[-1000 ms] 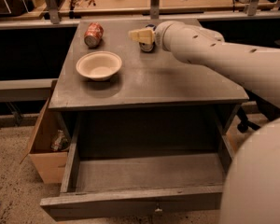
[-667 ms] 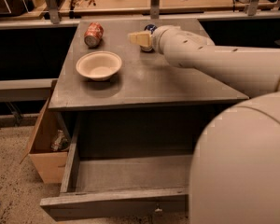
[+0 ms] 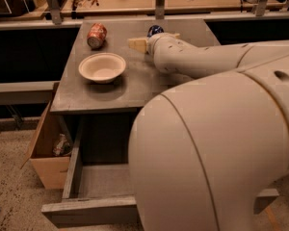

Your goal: Place pepsi can into top drawer

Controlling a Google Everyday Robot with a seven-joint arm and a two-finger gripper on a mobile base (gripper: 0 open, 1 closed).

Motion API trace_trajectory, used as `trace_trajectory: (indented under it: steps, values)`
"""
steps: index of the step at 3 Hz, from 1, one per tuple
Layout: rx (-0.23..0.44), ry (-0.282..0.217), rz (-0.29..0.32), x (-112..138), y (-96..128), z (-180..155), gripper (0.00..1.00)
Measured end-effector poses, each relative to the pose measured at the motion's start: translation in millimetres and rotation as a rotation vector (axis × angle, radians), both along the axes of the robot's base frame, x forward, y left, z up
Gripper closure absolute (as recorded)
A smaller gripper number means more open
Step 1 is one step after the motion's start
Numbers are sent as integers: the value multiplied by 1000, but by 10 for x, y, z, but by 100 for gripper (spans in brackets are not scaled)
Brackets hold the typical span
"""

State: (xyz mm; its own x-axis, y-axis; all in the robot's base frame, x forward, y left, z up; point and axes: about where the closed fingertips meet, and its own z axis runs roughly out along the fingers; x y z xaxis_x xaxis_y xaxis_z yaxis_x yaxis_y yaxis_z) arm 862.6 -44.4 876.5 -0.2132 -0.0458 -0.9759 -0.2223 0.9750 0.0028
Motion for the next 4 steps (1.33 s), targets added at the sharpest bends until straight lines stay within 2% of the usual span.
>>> trace_trajectory:
  steps: [1, 3, 4]
  values:
    - [0, 9, -24, 52, 13, -72, 18]
    - [2, 17, -46, 32, 1, -95, 64]
    - [-17, 31, -55, -9, -65, -22, 95]
